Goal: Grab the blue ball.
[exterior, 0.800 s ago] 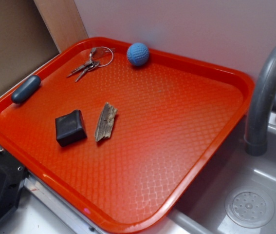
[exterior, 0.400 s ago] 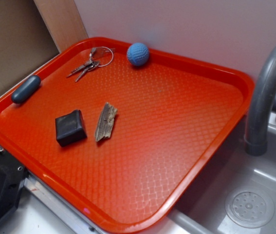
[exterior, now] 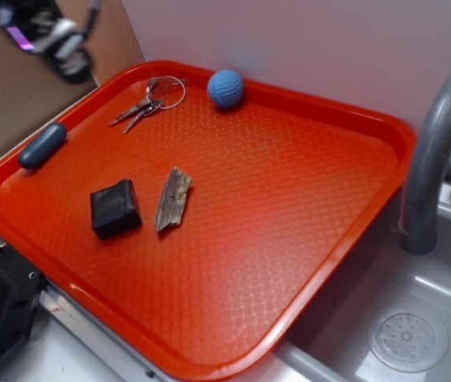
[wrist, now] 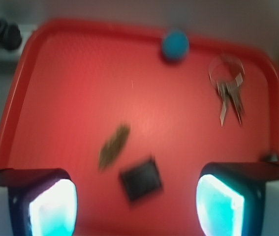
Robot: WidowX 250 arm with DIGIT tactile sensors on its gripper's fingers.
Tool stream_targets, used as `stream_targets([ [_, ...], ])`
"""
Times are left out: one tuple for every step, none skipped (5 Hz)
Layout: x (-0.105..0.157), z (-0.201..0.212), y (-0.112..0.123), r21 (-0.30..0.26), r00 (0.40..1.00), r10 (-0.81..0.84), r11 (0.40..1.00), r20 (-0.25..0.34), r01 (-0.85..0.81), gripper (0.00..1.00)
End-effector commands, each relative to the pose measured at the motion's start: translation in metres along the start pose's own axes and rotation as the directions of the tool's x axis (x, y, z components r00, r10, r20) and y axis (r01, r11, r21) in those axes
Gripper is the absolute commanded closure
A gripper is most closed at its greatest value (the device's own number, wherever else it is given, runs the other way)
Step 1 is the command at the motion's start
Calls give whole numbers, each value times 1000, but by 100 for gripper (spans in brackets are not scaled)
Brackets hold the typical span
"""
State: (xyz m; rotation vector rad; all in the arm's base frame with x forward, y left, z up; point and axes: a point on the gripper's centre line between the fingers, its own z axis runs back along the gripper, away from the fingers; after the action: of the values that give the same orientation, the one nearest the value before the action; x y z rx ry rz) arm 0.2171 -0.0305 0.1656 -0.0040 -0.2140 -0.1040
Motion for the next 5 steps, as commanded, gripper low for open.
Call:
stream_targets([
  [38, -43, 13, 20, 999, -21, 1000, 49, 20, 0],
  [38, -43, 13, 20, 999, -21, 1000, 49, 20, 0],
  [38, -43, 13, 20, 999, -21, 1000, 49, 20, 0],
  [77, -77, 20, 108, 996, 5, 994, 91, -15, 0],
  [87, -87, 30, 108, 996, 3, 994, 92, -13, 0],
])
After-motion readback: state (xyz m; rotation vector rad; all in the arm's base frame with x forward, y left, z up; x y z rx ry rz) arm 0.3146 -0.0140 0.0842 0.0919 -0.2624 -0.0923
